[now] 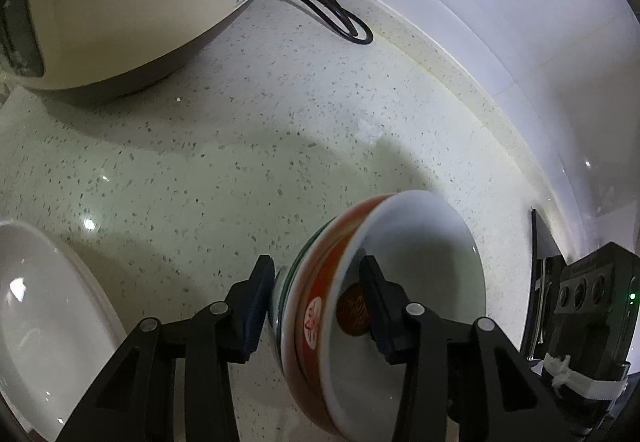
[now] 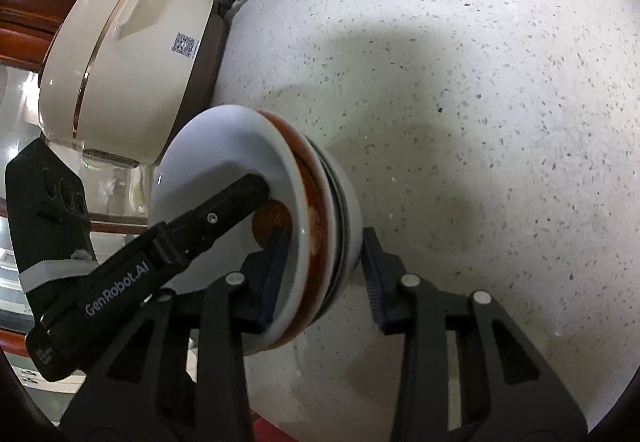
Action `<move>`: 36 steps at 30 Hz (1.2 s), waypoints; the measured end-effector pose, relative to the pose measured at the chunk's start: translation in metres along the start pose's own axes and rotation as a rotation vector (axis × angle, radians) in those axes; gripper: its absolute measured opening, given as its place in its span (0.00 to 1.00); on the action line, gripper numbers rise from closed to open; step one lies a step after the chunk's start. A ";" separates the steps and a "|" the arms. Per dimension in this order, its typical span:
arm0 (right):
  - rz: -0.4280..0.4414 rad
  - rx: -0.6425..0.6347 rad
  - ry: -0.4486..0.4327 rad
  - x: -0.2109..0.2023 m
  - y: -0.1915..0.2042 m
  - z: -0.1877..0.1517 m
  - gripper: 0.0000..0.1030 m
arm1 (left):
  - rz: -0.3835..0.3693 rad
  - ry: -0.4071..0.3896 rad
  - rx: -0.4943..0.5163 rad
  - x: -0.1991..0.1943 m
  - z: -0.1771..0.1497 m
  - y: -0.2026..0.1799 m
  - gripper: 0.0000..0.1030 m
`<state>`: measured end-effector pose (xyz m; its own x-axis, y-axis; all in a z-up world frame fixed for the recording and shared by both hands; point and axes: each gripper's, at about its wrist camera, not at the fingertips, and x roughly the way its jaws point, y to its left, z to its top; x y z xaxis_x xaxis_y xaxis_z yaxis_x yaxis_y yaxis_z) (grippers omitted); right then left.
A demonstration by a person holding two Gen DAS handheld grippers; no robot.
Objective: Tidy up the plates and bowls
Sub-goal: 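Carry the nested bowls onto the flower plate stack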
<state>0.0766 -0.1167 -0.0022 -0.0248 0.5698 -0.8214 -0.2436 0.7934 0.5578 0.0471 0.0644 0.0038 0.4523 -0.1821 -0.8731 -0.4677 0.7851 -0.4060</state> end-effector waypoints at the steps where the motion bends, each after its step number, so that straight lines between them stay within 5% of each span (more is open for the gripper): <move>1: 0.001 -0.005 -0.002 -0.002 0.001 -0.001 0.40 | 0.000 -0.008 -0.003 -0.003 -0.001 0.000 0.44; 12: 0.034 -0.133 -0.050 -0.029 0.047 -0.004 0.40 | 0.019 -0.157 -0.053 -0.069 -0.011 0.006 0.45; 24: 0.075 -0.325 0.067 0.005 0.135 -0.023 0.40 | 0.085 -0.266 -0.264 -0.128 -0.032 0.086 0.46; 36: 0.066 -0.432 0.183 0.052 0.177 -0.049 0.40 | 0.120 -0.286 -0.419 -0.135 -0.054 0.148 0.46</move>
<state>-0.0151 0.0426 0.0478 -0.2151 0.5383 -0.8149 -0.6159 0.5728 0.5409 -0.1240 0.1729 0.0474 0.5385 0.1099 -0.8354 -0.7665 0.4757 -0.4315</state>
